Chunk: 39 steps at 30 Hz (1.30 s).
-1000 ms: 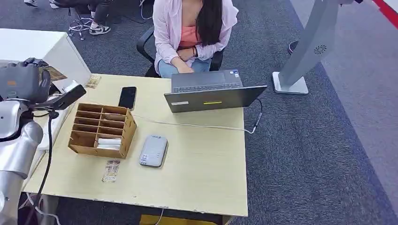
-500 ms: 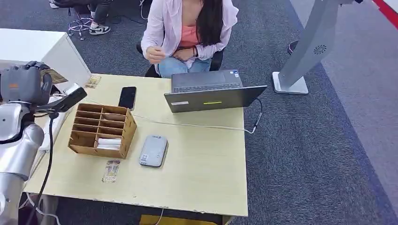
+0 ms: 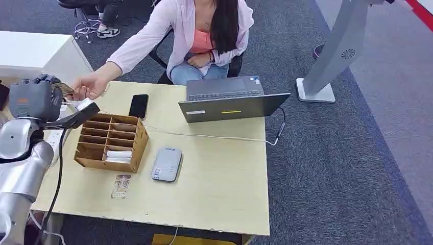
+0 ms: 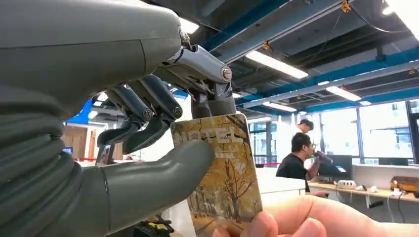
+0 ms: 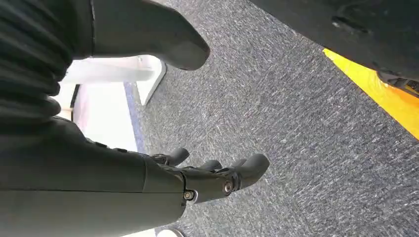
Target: Pass the card to the sensor for recognition and then transmit it.
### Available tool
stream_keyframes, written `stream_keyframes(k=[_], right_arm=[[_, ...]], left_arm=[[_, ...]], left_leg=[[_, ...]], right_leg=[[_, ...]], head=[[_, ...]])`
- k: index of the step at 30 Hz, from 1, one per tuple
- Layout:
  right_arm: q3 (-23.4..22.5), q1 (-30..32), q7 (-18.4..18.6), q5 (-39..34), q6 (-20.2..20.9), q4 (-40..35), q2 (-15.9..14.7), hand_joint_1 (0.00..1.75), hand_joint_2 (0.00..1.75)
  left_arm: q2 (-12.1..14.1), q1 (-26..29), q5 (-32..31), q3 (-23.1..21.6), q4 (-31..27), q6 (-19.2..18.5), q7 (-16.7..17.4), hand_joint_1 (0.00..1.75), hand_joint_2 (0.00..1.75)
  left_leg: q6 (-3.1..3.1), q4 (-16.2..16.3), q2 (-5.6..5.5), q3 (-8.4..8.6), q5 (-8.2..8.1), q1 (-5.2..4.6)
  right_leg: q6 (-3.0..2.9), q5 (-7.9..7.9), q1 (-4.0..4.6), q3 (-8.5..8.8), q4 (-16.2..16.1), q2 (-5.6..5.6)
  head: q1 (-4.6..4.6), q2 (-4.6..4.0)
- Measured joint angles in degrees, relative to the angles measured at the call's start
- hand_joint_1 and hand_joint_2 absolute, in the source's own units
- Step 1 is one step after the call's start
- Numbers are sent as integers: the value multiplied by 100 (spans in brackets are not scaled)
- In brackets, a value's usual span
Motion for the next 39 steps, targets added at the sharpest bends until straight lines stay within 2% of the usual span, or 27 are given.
stream_keyframes(k=[1,2,6,19,24,26,27,29,32,33,34,35,37,38,39], right_arm=[[0,0,0,5,4,0,0,0,175],[0,0,0,4,4,0,0,0,175],[0,0,0,20,4,0,0,0,175],[0,1,0,42,0,0,0,0,175],[0,1,0,39,2,2,0,0,175],[0,4,17,0,0,0,0,0,175],[0,6,35,-35,-2,0,0,0,175],[0,22,87,-125,-18,0,4,0,175],[0,84,243,-278,-39,0,31,0,175],[0,119,291,-317,-46,0,42,0,175],[0,162,327,-349,-48,0,44,0,175],[0,204,345,-402,-59,0,46,0,175],[-7,264,317,-498,-85,0,59,0,175],[-11,271,304,-529,-101,0,68,0,175],[-15,275,293,-562,-105,2,79,0,175]], left_arm=[[-4,3,0,0,0,0,0,7,175],[-4,5,2,0,0,2,0,0,175],[-20,55,129,2,-7,122,-24,0,175],[-48,152,205,2,-37,127,-30,0,175],[-44,407,419,22,-309,129,-224,0,175],[-41,686,816,61,-652,129,-479,0,175],[-44,946,1228,123,-967,118,-711,0,175],[-46,1755,2530,334,-1894,-67,-1287,0,175],[-158,3539,5016,847,-3504,-834,-2439,0,175],[-280,4179,5885,1127,-4037,-1368,-2838,0,175],[-481,4767,6639,1517,-4500,-2115,-3177,0,175],[-713,5241,7299,2045,-4903,-3112,-3357,0,175],[-1306,5625,8233,3293,-5272,-5317,-3070,0,175],[-1549,5633,8503,4152,-5362,-6410,-2885,0,175],[-1758,5620,8564,4879,-5421,-7124,-2797,0,175]], left_leg=[[0,0,0,0,0,0],[0,0,0,0,0,0],[0,0,0,0,0,0],[0,0,0,0,0,0],[0,-1,0,-1,0,0],[1,-2,3,0,-3,-2],[1,-5,11,0,-4,-3],[-2,-9,36,14,-21,-8],[1,-15,113,49,-63,-13],[0,-14,129,59,-77,-13],[8,-14,134,58,-86,-12],[10,-13,131,57,-88,-12],[12,-12,90,40,-87,-6],[12,-12,80,36,-88,-6],[11,-13,82,41,-89,-6]], right_leg=[[0,0,0,0,0,0],[0,0,0,0,0,0],[0,0,0,0,0,0],[0,0,0,1,0,0],[0,0,0,1,0,0],[0,-1,-1,2,0,2],[0,-1,-3,4,0,11],[0,-6,-9,7,0,40],[2,-29,-16,15,0,117],[-2,-35,-16,18,-1,131],[5,-47,-16,18,-2,136],[9,-55,-16,15,-4,134],[17,-64,-13,16,-7,94],[13,-68,-12,18,-8,82],[12,-68,-12,20,-8,80]], head=[[0,0],[0,0],[0,0],[-2,0],[-2,0],[-2,0],[2,0],[0,0],[-2,0],[-7,0],[-13,0],[-15,0],[4,0],[22,0],[31,0]])
